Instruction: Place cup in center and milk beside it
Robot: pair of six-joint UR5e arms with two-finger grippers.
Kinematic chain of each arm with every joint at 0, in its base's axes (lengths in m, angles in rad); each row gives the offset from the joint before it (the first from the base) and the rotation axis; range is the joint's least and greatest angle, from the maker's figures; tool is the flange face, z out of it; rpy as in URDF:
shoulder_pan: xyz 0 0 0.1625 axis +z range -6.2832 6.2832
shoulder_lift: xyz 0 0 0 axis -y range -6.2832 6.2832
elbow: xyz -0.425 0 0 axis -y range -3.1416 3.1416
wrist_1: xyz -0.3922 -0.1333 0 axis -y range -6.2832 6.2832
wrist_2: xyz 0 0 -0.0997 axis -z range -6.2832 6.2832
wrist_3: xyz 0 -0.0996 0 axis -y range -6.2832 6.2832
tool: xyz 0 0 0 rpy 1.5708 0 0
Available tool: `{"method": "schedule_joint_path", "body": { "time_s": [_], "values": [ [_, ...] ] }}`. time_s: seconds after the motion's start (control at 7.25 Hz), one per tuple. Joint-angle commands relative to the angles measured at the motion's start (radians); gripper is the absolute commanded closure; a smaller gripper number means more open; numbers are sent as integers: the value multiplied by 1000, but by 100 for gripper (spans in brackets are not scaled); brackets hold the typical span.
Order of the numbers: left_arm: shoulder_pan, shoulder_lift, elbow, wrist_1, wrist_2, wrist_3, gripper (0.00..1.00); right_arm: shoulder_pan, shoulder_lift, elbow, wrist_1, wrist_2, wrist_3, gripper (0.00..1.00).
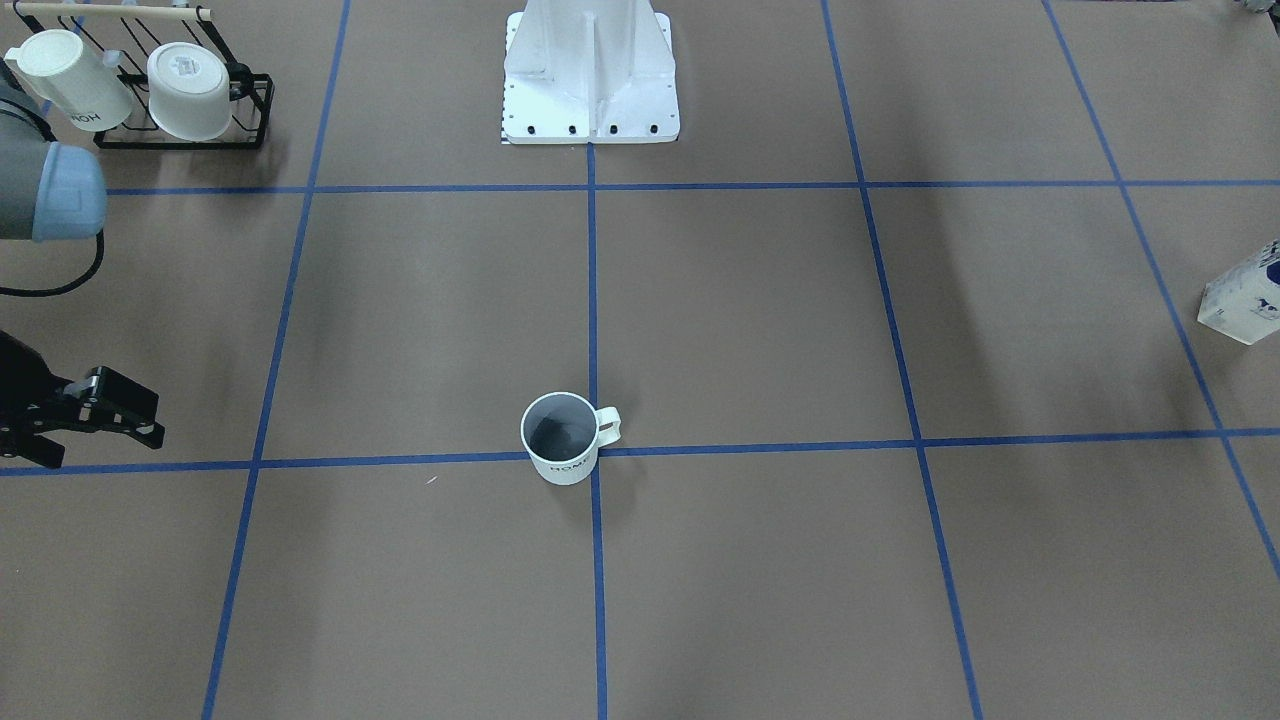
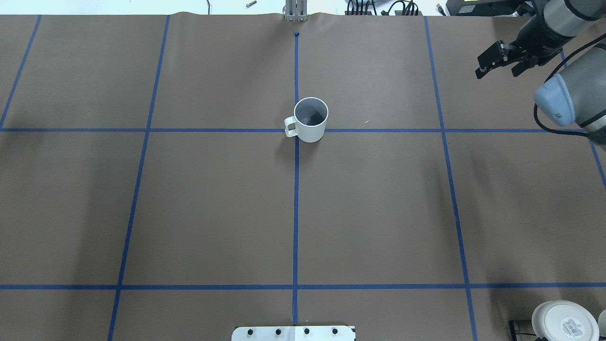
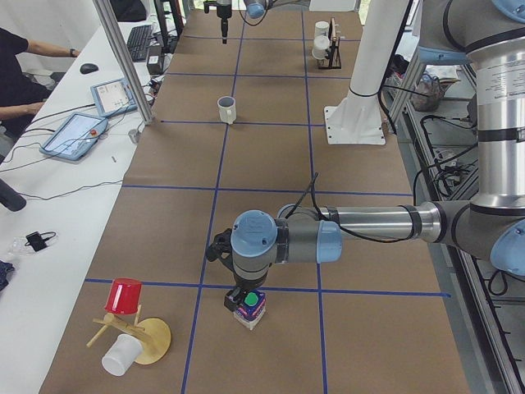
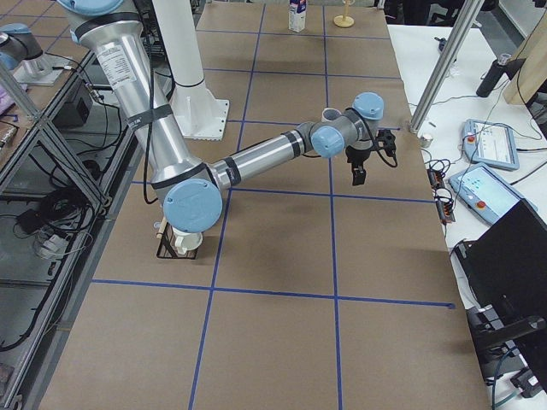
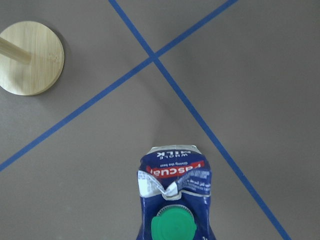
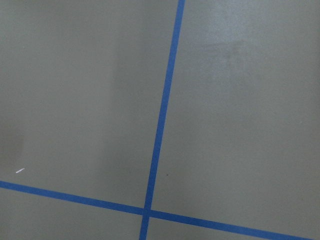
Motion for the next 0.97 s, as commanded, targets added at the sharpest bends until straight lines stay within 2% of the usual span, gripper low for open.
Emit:
{"method": "schedule_joint_path", "body": {
  "time_s": [0.0, 0.55, 0.83],
  "values": [
    [3, -1, 23, -13, 0, -18, 2, 10, -10, -5, -8, 7, -26, 0],
    [14, -24, 66, -38, -2, -65, 2, 10, -11, 2, -35, 7, -26, 0],
    [46, -41, 83, -78, -5, -173, 2, 11, -14, 3, -35, 7, -26, 0]
  ]
}}
